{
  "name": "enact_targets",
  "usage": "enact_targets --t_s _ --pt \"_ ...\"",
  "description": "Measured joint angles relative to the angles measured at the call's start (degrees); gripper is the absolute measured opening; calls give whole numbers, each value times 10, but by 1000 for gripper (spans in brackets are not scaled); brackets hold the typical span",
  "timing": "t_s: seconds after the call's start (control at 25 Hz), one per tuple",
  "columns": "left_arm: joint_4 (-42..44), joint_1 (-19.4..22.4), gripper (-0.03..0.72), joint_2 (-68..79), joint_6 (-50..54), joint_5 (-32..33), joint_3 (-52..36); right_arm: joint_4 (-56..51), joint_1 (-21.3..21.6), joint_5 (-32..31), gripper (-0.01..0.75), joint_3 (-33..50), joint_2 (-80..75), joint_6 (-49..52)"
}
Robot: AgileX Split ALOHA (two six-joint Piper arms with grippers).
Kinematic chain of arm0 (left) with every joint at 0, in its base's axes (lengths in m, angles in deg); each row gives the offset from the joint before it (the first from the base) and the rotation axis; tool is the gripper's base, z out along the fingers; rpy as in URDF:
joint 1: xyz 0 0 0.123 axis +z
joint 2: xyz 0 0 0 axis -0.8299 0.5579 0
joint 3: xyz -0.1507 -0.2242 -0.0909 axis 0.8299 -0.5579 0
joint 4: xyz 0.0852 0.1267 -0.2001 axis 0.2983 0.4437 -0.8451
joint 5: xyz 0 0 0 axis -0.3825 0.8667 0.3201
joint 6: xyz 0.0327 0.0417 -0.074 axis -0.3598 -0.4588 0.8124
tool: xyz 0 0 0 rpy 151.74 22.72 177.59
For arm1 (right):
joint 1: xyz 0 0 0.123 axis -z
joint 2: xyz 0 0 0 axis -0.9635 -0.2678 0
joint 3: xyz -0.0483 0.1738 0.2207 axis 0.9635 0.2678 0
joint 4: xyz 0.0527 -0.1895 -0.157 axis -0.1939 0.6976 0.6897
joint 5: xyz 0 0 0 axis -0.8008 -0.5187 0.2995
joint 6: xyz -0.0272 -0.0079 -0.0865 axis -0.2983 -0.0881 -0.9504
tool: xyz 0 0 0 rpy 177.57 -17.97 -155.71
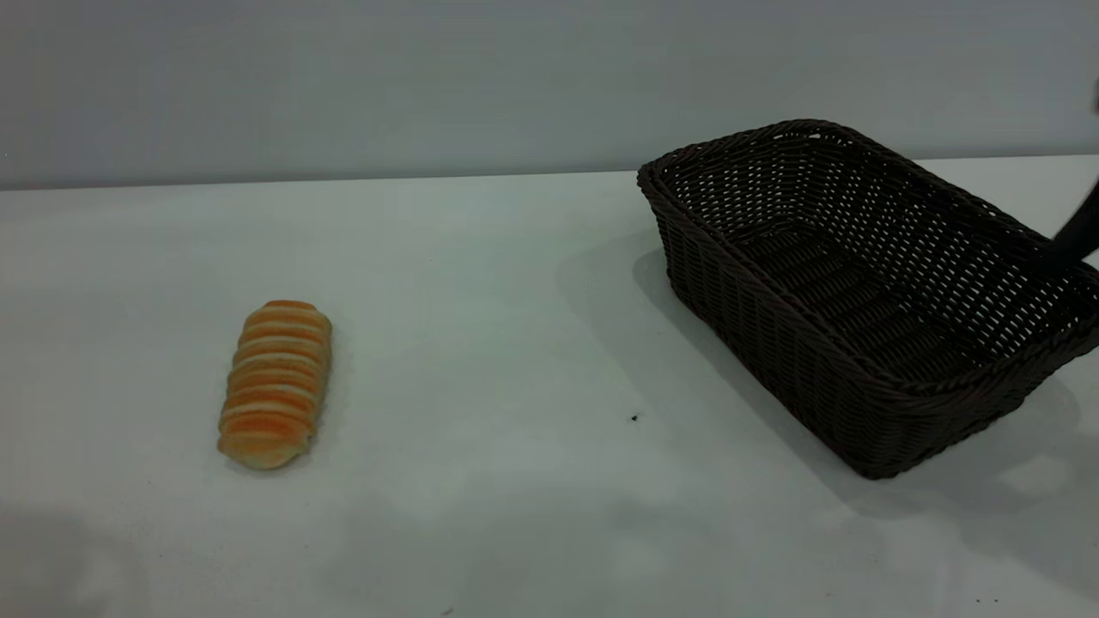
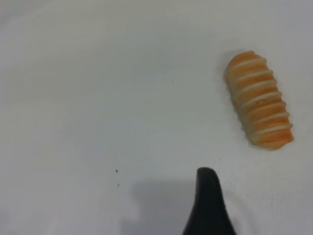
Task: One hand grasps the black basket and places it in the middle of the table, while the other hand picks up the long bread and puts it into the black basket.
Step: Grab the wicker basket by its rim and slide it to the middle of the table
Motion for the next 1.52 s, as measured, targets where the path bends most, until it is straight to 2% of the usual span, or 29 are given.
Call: enact_targets --t_s 0.16,0.36,0.6,0.68,0.76,0.8,0.92,0.96,1.16,1.4,1.52 --pt "0 0 579 1 0 -9 0 -76 0 47 579 -20 -96 -14" --pt "0 0 579 1 0 -18 0 -126 0 72 579 -43 -190 -18" --pt "-2 0 579 1 -2 -19 0 -179 0 136 579 -63 -259 -19" --pt "-2 0 579 1 -2 -19 0 -197 2 155 556 -69 -286 -19" --pt "-2 0 579 1 -2 -19 1 -213 7 159 490 -72 -309 -18" --pt "-2 0 579 1 -2 -19 1 -220 11 158 432 -73 -317 -18" --pt "-2 0 579 1 -2 -19 1 -217 13 153 175 -77 -318 -26" --pt "-2 0 579 1 -2 -19 1 -218 13 151 111 -78 -317 -27" --pt "-2 0 579 1 -2 -19 1 -178 14 93 95 -118 -314 -84" --pt "-2 0 579 1 -2 -20 1 -83 8 -74 95 -261 -318 -168" --pt "-3 0 579 2 -1 -21 1 -29 -14 -121 95 -341 -335 -177"
